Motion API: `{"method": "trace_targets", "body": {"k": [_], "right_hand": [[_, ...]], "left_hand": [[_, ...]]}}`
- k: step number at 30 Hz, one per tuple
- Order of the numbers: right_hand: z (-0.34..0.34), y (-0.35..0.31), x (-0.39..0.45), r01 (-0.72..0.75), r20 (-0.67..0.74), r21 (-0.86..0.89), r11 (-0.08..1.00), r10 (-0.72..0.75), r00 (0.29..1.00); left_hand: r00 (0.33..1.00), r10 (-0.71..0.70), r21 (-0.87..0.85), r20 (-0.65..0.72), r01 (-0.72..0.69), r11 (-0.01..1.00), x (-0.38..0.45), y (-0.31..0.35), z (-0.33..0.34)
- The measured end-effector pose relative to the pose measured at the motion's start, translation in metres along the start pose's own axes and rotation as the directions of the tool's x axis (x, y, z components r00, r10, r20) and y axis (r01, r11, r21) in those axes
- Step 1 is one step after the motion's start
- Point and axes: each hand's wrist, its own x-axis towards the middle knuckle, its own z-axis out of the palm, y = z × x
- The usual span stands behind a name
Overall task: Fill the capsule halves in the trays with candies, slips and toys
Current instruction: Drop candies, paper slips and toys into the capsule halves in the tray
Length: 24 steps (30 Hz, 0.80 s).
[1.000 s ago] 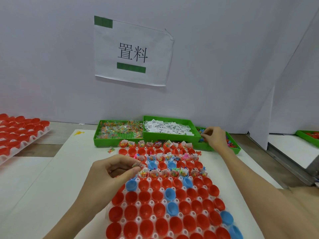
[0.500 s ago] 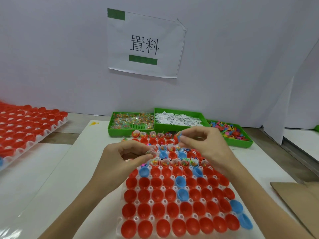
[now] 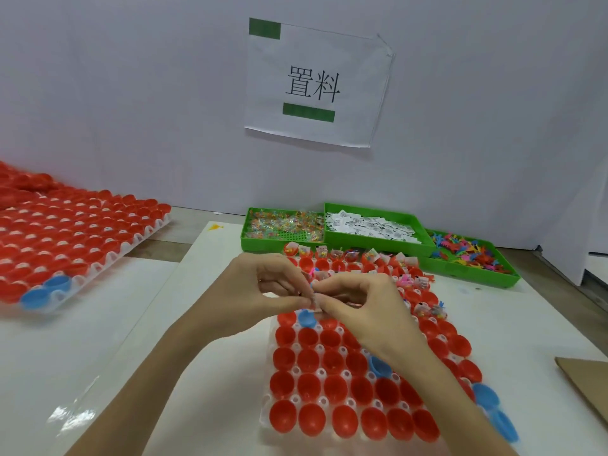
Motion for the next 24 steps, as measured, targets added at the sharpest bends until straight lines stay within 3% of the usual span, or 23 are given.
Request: {"method": "trace_targets", "body": {"k": [6,11,18,24], "right_hand": [[0.009,-0.001,-0.006,-0.077,0.219,-0.078,0.994,0.093,0.971],[0.030,0.002,-0.007,0.001,0.142,-0.224,0.975,0.031,0.989],[0.038,0.002,-0.010,0.129,0.147,-0.446,0.886,-0.069,0.987],[0.031,0.001,-0.007,0.125,0.193,-0.442,0.888,-0.041,0.980]], "left_hand": [[0.966,-0.164,0.118,0.200,0.142,0.983,-0.005,-0.002,-0.017],[0.945,-0.245,0.294,0.218,0.176,0.939,-0.006,-0.006,-0.017],[0.952,-0.234,0.381,0.196,0.146,0.913,-0.005,-0.007,-0.011],[0.965,-0.179,0.433,0.194,0.079,0.898,-0.008,-0.007,-0.005]]}}
